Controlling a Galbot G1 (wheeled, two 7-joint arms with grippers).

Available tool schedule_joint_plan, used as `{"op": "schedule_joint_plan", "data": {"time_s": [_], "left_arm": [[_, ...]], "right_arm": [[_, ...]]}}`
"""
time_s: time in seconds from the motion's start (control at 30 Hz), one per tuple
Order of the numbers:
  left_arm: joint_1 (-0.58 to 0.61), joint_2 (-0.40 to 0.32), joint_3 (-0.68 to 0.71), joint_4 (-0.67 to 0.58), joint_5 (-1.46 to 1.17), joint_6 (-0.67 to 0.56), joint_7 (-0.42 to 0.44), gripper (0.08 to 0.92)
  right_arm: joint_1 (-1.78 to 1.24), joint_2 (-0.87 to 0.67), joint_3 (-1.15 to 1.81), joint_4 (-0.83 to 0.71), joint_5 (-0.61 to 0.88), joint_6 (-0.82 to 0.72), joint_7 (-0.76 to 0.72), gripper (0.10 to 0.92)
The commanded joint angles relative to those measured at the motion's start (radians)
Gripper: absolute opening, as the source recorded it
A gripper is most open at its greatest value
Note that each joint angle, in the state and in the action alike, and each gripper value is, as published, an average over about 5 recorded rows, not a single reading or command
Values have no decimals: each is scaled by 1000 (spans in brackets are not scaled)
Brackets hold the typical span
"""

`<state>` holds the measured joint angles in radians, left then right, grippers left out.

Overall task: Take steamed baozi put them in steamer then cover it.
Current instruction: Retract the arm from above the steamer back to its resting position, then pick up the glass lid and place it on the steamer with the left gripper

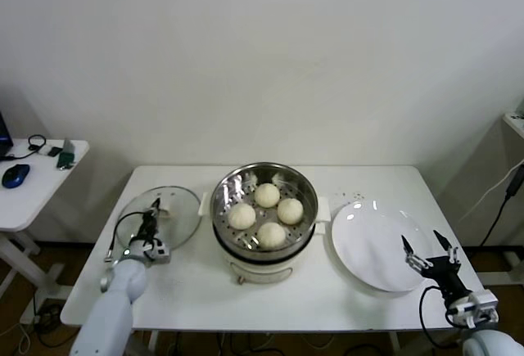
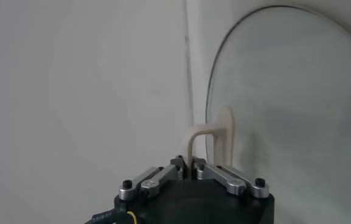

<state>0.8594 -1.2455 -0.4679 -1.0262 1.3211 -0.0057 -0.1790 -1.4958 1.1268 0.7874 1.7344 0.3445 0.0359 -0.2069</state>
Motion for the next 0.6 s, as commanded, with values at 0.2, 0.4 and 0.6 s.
{"op": "schedule_joint_plan", "data": {"time_s": [0.2, 0.4, 0.6], "left_arm": [[92, 47, 7, -216, -72, 43, 1, 150], [191, 78, -19, -362, -106, 80, -2, 150], [302, 112, -58, -552, -134, 166, -4, 150]], "right_arm": [[5, 4, 2, -9, -11, 12, -8, 823], [13, 0, 1, -16, -13, 16, -13, 823], [22, -3, -1, -22, -15, 21, -17, 823]]}}
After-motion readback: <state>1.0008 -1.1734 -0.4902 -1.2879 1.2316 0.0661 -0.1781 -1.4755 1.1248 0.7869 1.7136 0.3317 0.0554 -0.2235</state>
